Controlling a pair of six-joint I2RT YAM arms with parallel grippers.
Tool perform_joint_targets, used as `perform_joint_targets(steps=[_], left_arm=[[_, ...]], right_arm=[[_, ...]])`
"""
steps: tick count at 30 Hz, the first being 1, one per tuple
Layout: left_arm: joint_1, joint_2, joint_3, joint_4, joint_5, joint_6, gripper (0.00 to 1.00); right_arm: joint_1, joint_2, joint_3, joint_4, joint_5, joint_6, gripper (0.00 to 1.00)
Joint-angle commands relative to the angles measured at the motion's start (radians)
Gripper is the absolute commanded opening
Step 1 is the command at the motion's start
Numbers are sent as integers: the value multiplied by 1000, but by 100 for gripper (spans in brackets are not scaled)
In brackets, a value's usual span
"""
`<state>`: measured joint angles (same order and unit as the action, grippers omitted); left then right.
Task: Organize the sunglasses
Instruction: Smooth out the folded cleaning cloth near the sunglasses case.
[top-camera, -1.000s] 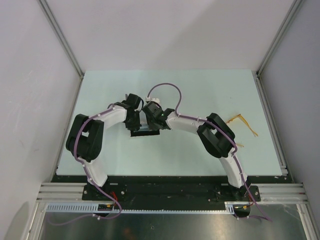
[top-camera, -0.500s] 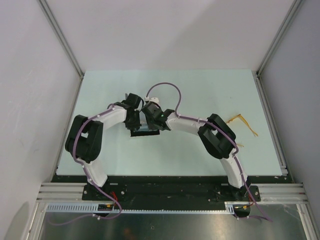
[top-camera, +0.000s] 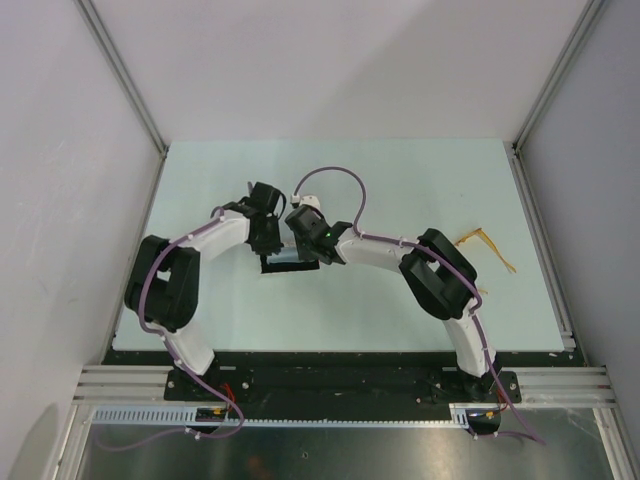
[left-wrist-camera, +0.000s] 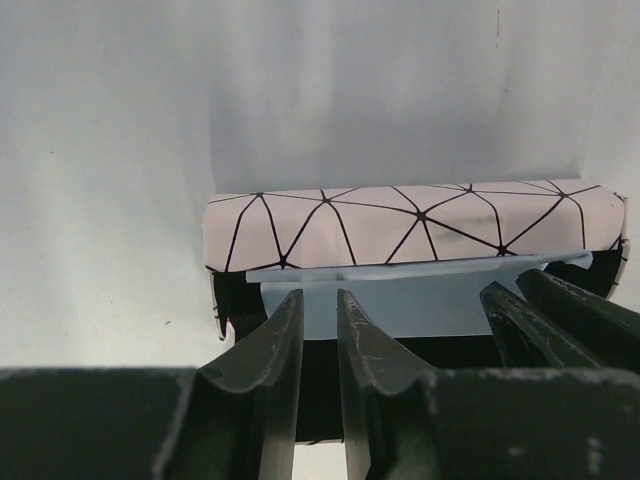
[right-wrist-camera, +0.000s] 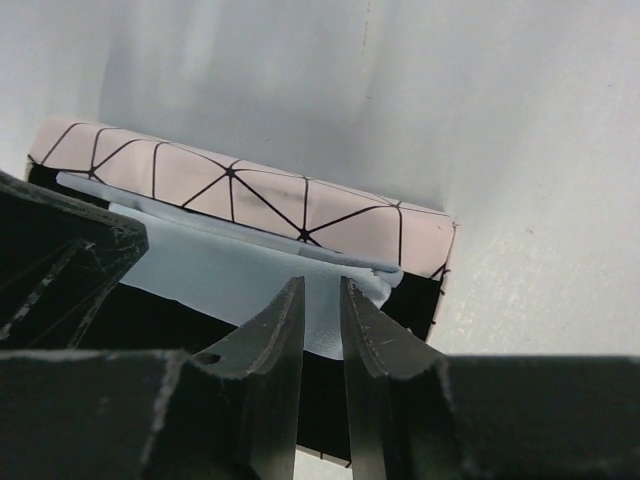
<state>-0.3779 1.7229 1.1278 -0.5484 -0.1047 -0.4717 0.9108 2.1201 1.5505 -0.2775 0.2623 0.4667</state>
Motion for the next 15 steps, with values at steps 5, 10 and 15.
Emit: perform_joint_targets(steps=[5, 10, 15], left_arm=[[-4, 21, 32, 8, 11, -19, 24], [-6, 41, 10, 8, 3, -18, 23], [-6, 38, -10, 10, -4, -15, 23]], right_arm=[[-1, -37, -12, 60, -25, 12, 24], [-4, -38, -17, 22, -23, 23, 23], [-4, -66, -36, -11, -15, 29, 24]])
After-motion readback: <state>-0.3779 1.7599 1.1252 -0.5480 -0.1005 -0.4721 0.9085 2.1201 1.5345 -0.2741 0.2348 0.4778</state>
